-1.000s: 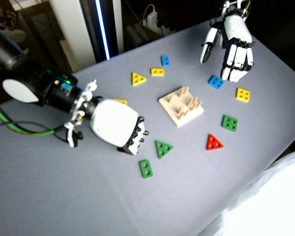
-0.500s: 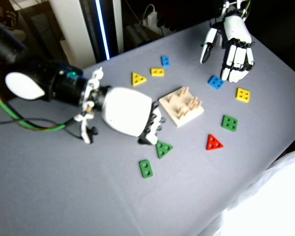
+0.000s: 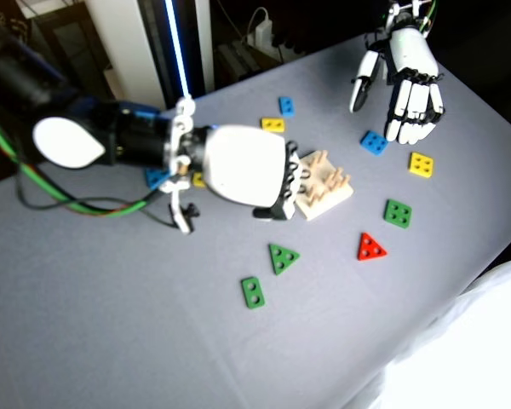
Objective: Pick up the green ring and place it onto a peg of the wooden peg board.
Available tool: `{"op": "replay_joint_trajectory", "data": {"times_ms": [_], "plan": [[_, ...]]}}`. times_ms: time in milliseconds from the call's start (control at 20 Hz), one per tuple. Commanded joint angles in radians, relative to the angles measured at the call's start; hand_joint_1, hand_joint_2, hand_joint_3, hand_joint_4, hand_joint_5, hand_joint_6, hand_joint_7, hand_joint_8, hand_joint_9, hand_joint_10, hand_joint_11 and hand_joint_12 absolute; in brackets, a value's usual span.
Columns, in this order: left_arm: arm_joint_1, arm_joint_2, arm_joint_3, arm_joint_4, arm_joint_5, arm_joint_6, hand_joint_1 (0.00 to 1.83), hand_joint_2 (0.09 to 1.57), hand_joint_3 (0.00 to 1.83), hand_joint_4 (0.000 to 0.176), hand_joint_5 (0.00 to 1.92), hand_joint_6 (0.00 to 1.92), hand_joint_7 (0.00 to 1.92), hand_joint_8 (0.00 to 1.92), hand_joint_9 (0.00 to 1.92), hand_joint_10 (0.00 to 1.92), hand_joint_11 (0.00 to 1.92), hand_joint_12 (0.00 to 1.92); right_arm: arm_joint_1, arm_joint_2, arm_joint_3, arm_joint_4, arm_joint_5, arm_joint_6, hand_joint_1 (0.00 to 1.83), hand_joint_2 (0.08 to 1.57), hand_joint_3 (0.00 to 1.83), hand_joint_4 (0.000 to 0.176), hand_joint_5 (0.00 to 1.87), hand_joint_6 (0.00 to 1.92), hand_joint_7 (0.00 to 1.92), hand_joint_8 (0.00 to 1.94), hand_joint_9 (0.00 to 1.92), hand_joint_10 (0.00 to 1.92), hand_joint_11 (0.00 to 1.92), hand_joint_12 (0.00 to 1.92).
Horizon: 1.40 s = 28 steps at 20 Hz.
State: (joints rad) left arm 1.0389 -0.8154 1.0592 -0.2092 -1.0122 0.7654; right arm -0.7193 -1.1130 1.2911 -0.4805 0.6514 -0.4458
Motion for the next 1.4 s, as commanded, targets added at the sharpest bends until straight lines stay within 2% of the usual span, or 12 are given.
{"op": "replay_joint_trajectory", "data": {"times_ms": [0,150,200,350,500,650,800,900,1000,1100,1300,1350], "plan": [[-0.019,-0.01,0.002,0.008,-0.098,-0.001,0.83,1.08,0.0,0.031,0.53,0.0,0.45,0.0,0.39,0.0,0.0,0.92,0.021,-0.009,0.008,0.023,0.105,0.011,1.28,1.02,0.0,0.0,1.11,0.66,1.3,0.6,1.12,0.8,0.87,1.25],[-0.036,-0.031,0.021,0.011,-0.08,-0.001,0.87,1.11,0.0,0.014,0.54,0.0,0.45,0.0,0.37,0.0,0.0,0.97,0.029,-0.052,0.05,-0.023,0.1,0.093,1.29,1.02,0.0,0.0,1.15,0.56,1.29,0.63,1.19,0.54,0.89,1.19],[-0.038,-0.035,0.025,0.013,-0.077,-0.001,0.83,1.12,0.0,0.037,0.52,0.0,0.43,0.0,0.36,0.0,0.0,0.94,0.029,-0.061,0.054,-0.03,0.1,0.1,1.29,1.02,0.0,0.0,1.14,0.58,1.31,0.58,1.21,0.48,0.9,1.14],[-0.046,-0.047,0.033,0.016,-0.066,-0.002,0.79,1.13,0.0,0.036,0.52,0.0,0.42,0.0,0.34,0.0,0.0,1.0,0.033,-0.08,0.054,-0.059,0.1,0.11,1.29,1.02,0.0,0.0,1.19,0.45,1.23,0.77,1.2,0.48,0.85,1.15],[-0.047,-0.05,0.04,0.015,-0.063,-0.002,0.79,1.14,0.0,0.039,0.52,0.0,0.4,0.0,0.35,0.0,0.0,1.02,0.042,-0.099,0.06,-0.073,0.099,0.113,1.29,1.01,0.0,0.0,1.22,0.47,1.29,0.59,1.23,0.44,0.86,1.17],[-0.052,-0.056,0.046,0.015,-0.057,-0.002,0.84,1.13,0.0,0.018,0.53,0.0,0.43,0.01,0.38,0.01,0.0,1.06,0.043,-0.122,0.079,-0.073,0.089,0.118,1.28,1.01,0.0,0.0,1.21,0.49,1.29,0.59,1.23,0.45,0.86,1.23],[-0.057,-0.058,0.049,0.016,-0.054,-0.002,0.85,1.12,0.0,0.021,0.52,0.0,0.44,0.0,0.38,0.0,0.0,0.97,0.043,-0.138,0.09,-0.079,0.079,0.125,1.3,1.01,0.0,0.0,1.24,0.34,1.26,0.73,1.18,0.66,0.85,1.3],[-0.059,-0.059,0.051,0.016,-0.053,-0.002,0.82,1.12,0.0,0.062,0.51,0.0,0.4,0.0,0.33,0.0,0.0,0.86,0.043,-0.145,0.095,-0.088,0.066,0.125,1.3,1.0,0.0,0.0,1.23,0.4,1.34,0.54,1.22,0.6,0.92,1.22],[-0.06,-0.06,0.051,0.018,-0.053,-0.002,0.84,1.12,0.0,0.044,0.52,0.0,0.42,0.0,0.36,0.01,0.0,0.86,0.044,-0.149,0.099,-0.093,0.052,0.125,1.3,0.99,0.0,0.0,1.23,0.41,1.36,0.5,1.28,0.48,0.94,1.19],[-0.063,-0.06,0.051,0.019,-0.053,-0.002,0.83,1.12,0.0,0.045,0.51,0.0,0.42,0.0,0.36,0.01,0.0,0.87,0.043,-0.15,0.099,-0.107,0.046,0.139,1.31,1.0,0.0,0.0,1.27,0.27,1.3,0.66,1.23,0.71,0.93,1.28],[-0.064,-0.059,0.05,0.019,-0.053,-0.002,0.86,1.11,0.0,0.03,0.52,0.0,0.43,0.0,0.38,0.0,0.0,0.94,0.043,-0.15,0.099,-0.168,0.045,0.198,1.3,1.02,0.0,0.0,1.07,0.75,1.43,0.3,1.41,0.23,1.07,0.94],[-0.064,-0.06,0.05,0.019,-0.053,-0.002,0.86,1.11,0.0,0.028,0.53,0.0,0.44,0.0,0.38,0.0,0.0,0.97,0.043,-0.15,0.099,-0.173,0.045,0.204,1.38,1.02,0.0,0.0,1.02,0.78,1.46,0.07,1.24,0.68,1.04,0.92]]}}
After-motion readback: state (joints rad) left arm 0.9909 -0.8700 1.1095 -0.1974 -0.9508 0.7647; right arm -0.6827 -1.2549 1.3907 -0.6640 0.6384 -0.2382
